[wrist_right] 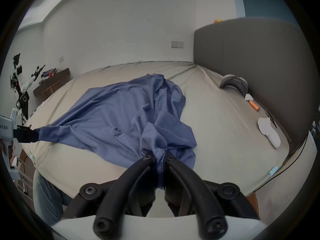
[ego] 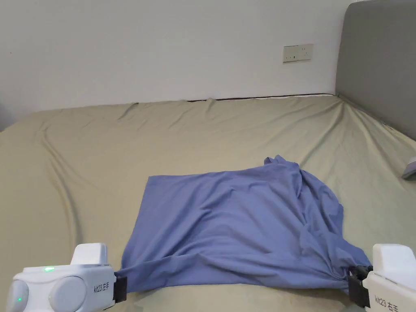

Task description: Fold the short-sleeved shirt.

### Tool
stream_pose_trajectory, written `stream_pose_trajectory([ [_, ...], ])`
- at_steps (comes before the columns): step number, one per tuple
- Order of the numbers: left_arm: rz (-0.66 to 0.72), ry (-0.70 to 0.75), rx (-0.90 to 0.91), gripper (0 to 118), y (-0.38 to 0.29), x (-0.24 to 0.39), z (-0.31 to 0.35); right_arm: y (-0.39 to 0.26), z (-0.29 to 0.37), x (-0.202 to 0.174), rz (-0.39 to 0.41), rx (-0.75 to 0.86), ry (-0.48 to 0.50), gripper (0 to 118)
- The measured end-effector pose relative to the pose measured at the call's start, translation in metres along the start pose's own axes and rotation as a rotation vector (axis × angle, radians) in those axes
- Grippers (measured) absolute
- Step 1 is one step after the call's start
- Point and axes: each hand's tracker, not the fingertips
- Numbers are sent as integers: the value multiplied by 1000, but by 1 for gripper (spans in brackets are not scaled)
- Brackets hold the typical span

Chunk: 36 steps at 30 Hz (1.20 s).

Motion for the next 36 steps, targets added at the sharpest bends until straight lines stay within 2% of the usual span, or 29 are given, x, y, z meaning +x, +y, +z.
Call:
stream_pose_trajectory([
  [1,-15,13,1,7,0,5,-1,0,0,0,3,1,-3,8],
  [2,-16,17,1,21,1,7,-2,1,1,1,0,-3,-9,12],
  [3,-17,14,-3,46,1,-1,1,3,0,1,-10,-10,-20,25],
  [4,-26,12,-34,77,2,0,0,4,3,-1,-10,-13,-29,53],
  [5,-36,11,-60,108,2,1,0,6,5,-2,30,-28,-59,100],
  [6,-40,9,-56,116,1,3,1,8,5,-4,70,-48,-71,118],
  [7,-37,1,-47,115,-2,0,6,9,8,-6,93,-56,-87,116],
  [8,-26,-22,0,115,-2,0,16,5,16,-11,55,-85,-46,108],
  [9,-9,-46,25,115,1,1,22,11,23,-11,73,11,-84,107],
  [10,11,-41,24,115,7,5,31,17,26,-13,52,24,-94,107],
  [11,15,-53,53,114,11,9,39,23,31,-16,38,31,-98,107],
  [14,10,-74,206,111,27,23,73,46,56,-27,25,184,-92,107],
  [15,-1,-60,232,107,34,30,85,53,63,-32,21,223,-94,107],
  [16,-23,-49,267,98,38,35,95,62,73,-34,12,264,-95,104],
  [17,-49,-39,300,74,41,38,103,68,80,-37,9,305,-87,88],
  [18,-73,-18,317,48,44,41,110,73,87,-39,17,349,-61,66],
  [19,-78,6,329,21,48,46,113,76,92,-40,11,384,-41,33],
  [20,-68,-1,321,3,49,46,115,81,94,-41,-8,405,-25,2],
  [21,-68,-9,326,3,50,43,118,84,100,-43,-13,453,-49,2],
  [23,-67,-68,339,3,52,37,114,87,102,-43,-16,487,15,1],
  [25,-28,-77,298,3,51,30,102,89,95,-39,-76,404,93,0],
  [26,-34,-66,286,3,49,29,96,91,95,-40,-45,442,72,0],
  [28,-52,-15,219,4,42,27,74,91,88,-39,-44,437,66,0],
  [29,-63,1,188,12,37,25,64,91,84,-38,-45,417,63,0],
  [30,-58,2,146,31,31,21,51,90,79,-37,-43,406,65,0],
  [31,-44,0,109,62,26,19,37,88,73,-34,-48,383,75,0],
  [32,-42,7,71,100,20,17,26,87,66,-33,-59,360,82,0],
  [33,-33,15,23,112,13,16,13,84,58,-30,-80,329,94,0],
  [36,-57,29,-16,111,0,17,-12,80,42,-26,-101,289,95,0],
])
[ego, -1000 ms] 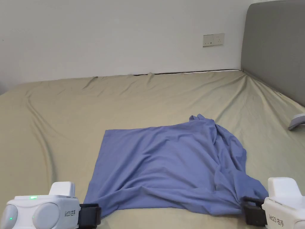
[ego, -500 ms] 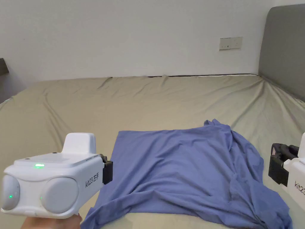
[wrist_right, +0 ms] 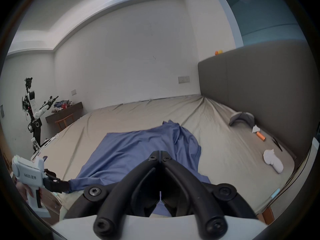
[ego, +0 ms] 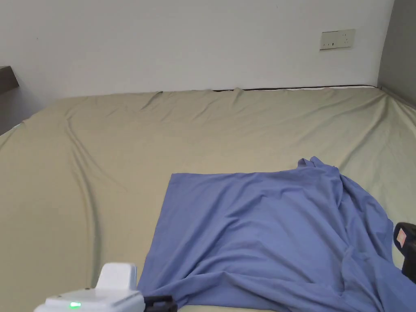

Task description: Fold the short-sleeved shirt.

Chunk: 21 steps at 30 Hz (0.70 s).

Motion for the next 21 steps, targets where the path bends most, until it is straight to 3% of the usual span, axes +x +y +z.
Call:
stream_pose_trajectory([
  [4,-3,9,-66,111,1,-1,-26,-11,-17,6,19,-71,-46,0],
  [8,27,-18,-77,102,8,-7,-35,-18,-26,15,12,-115,-71,0],
  [9,25,-30,-79,83,10,-7,-36,-19,-27,17,10,-125,-84,0],
  [10,24,-37,-89,53,12,-7,-38,-20,-27,20,10,-134,-94,0],
  [11,19,-44,-104,14,13,-8,-41,-21,-28,23,11,-144,-108,0],
  [12,20,-83,-110,7,13,-8,-42,-21,-28,25,10,-147,-124,0],
  [16,-72,-82,-122,6,10,-1,-45,-21,-25,37,6,-163,-173,2],
  [17,-70,-87,-127,6,10,-2,-46,-21,-25,39,4,-167,-182,10],
  [18,-58,-90,-129,6,10,-3,-47,-21,-24,42,6,-184,-196,30],
  [19,-40,-100,-134,6,10,-5,-49,-23,-25,43,25,-221,-213,61],
  [20,-30,-104,-136,6,10,-7,-49,-25,-27,43,51,-255,-220,100],
  [21,-14,-114,-136,6,10,-10,-49,-30,-28,43,86,-284,-228,114],
])
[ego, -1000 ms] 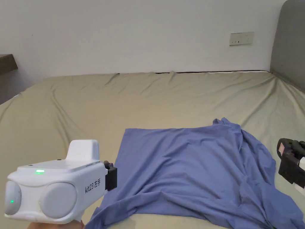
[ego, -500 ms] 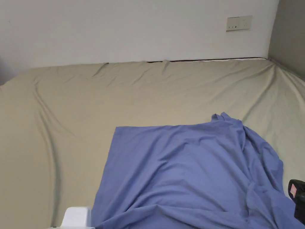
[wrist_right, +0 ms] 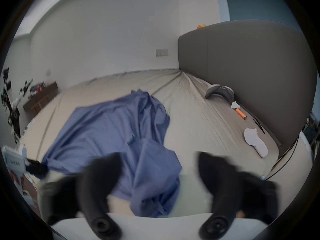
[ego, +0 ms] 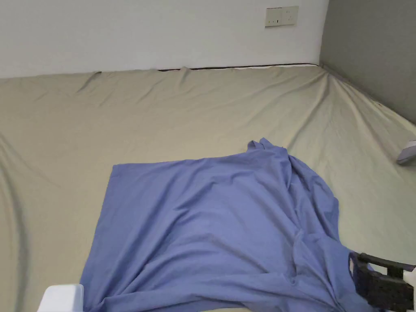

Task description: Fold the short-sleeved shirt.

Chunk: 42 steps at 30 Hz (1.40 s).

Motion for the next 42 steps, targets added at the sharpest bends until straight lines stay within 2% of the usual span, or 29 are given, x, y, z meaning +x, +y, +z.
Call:
stream_pose_trajectory([
  [2,11,-17,1,6,-1,-4,-1,-9,2,0,41,17,-20,114],
  [7,10,-21,7,6,-2,-3,-1,-41,-12,5,64,-99,-14,113],
  [10,-17,0,7,6,-3,3,-2,-58,-26,4,97,-164,3,105],
  [17,-38,31,13,6,-4,9,-1,-61,-39,-2,97,-156,48,97],
  [18,-34,33,13,6,-4,9,-2,-61,-40,-3,101,-158,59,87],
  [19,-33,37,14,6,-4,9,-2,-62,-40,-3,96,-156,83,71],
  [20,-34,40,16,6,-5,10,-2,-62,-41,-4,82,-154,107,44],
  [21,-41,44,18,6,-5,11,-2,-62,-41,-6,61,-149,125,26],
  [22,-44,46,19,6,-5,12,-1,-62,-40,-9,53,-143,127,15],
  [23,-45,45,21,6,-5,12,0,-62,-38,-10,43,-115,87,11],
  [27,12,-14,5,6,0,-1,5,-58,-25,0,21,-88,99,9],
  [32,77,-95,38,6,-7,-16,23,-54,6,20,-134,27,80,7],
  [37,125,-125,60,6,-13,-23,33,-53,18,26,-155,56,67,7],
  [42,113,-145,79,5,-16,-19,42,-54,26,19,-141,80,68,6],
])
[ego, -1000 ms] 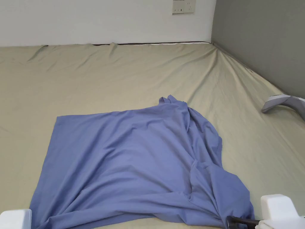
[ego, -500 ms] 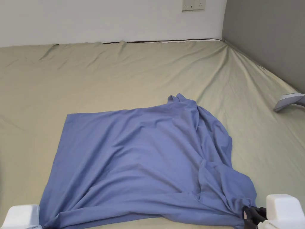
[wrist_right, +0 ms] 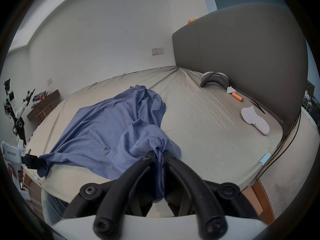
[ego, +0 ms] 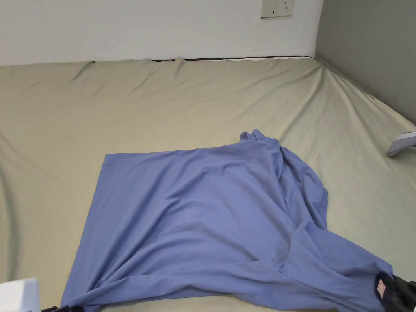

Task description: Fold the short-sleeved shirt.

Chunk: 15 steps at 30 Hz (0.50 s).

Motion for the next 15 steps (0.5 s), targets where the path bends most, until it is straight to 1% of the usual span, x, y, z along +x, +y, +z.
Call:
stream_pose_trajectory([
  [1,12,-10,9,5,0,0,2,1,1,-1,-7,1,6,6],
  [3,68,-83,35,5,0,-5,6,1,2,-1,-17,14,23,6],
  [5,114,-127,54,5,0,-9,7,1,1,-2,-23,17,21,6],
  [10,44,-65,46,5,1,-1,7,-1,2,-6,-4,9,28,6],
  [15,67,-76,71,5,10,-2,18,13,11,-3,-17,35,31,6],
])
